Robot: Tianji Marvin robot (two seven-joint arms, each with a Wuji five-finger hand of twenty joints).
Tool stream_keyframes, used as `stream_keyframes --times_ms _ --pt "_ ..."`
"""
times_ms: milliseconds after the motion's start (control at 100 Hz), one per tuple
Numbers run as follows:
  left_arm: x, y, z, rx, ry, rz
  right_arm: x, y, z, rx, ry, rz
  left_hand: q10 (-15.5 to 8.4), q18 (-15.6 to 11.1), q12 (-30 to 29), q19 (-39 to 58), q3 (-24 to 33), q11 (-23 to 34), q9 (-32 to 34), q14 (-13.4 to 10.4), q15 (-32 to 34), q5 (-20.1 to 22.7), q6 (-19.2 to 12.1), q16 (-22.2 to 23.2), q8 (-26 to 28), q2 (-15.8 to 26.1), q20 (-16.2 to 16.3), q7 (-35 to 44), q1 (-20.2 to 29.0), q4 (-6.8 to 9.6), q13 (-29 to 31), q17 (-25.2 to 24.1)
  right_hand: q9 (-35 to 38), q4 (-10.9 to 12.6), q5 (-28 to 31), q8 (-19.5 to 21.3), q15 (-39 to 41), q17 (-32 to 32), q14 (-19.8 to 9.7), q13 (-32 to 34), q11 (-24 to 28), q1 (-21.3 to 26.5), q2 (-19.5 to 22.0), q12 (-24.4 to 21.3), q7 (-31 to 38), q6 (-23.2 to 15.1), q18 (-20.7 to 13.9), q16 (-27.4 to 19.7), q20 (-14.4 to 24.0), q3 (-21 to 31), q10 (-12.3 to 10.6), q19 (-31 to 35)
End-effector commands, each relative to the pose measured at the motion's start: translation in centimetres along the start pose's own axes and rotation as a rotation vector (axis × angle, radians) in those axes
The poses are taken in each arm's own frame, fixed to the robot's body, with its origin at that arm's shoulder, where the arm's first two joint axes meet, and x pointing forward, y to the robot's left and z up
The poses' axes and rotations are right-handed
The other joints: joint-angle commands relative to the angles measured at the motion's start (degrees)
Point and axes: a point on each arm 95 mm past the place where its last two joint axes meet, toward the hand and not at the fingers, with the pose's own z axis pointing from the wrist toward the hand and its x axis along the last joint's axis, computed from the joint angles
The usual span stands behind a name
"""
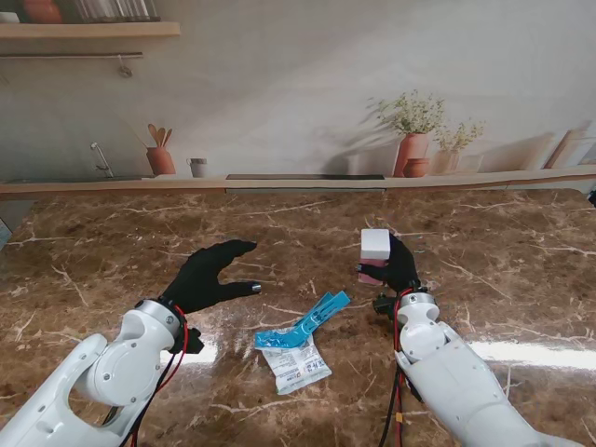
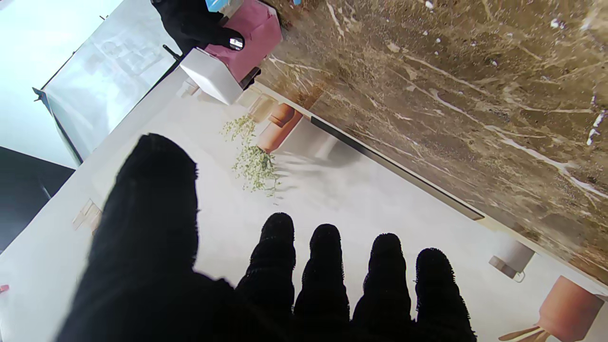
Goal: Fill the seasoning bottle
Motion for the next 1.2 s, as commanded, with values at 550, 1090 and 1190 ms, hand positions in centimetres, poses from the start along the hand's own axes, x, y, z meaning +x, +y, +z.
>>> stream_keyframes --times_ms 550,1090,1190 --pt "-1.0 0.7 -0.2 0.015 -0.010 -0.013 -0.2 0.1 -1.2 0.063 -0.042 -0.036 -0.51 -0.78 -0.76 -0.23 -2.16 -1.30 0.27 -2.55 -1.51 0.36 -0.16 -0.44 -0.45 2.13 1.00 10.94 -0.07 2.38 0.11 -1.20 -18.21 6.88 -13.51 -18.68 -15.67 -7.65 -1.08 -14.58 -14.57 -7.91 6.06 -15.20 -27.35 10.26 -3.61 -14.60 0.79 6.27 3.73 -13.07" --pt "-0.9 1.1 -0.9 -0.004 0.026 -0.021 1.7 5.2 -4.5 0.121 -0.043 -0.197 0.40 -1.89 -1.40 -3.89 -3.18 -1.84 -0.87 -2.71 -2.77 0.15 1.76 -2.12 -1.74 0.69 -4.19 9.20 -1.28 2.66 -1.12 -0.11 -27.72 5.09 -19.78 -20.86 -28.20 -14.27 1.44 -25.74 -26.16 -14.22 5.38 -26.75 -32.66 12.34 -6.63 -23.73 -2.55 3.29 9.57 -21.08" --pt "-0.7 1.1 -1.0 0.000 0.047 -0.022 2.9 6.7 -5.5 0.111 -0.013 -0.240 2.54 -4.55 -3.71 -7.60 -2.94 -2.03 -0.59 -2.77 -3.63 3.68 6.52 -5.28 -4.31 -0.12 -12.40 7.81 -1.59 2.65 -0.68 1.97 -27.29 5.30 -19.01 -21.17 -28.67 -14.97 1.53 -25.77 -26.74 -15.18 7.23 -26.99 -32.63 11.63 -6.63 -23.85 -2.82 1.99 9.32 -21.75"
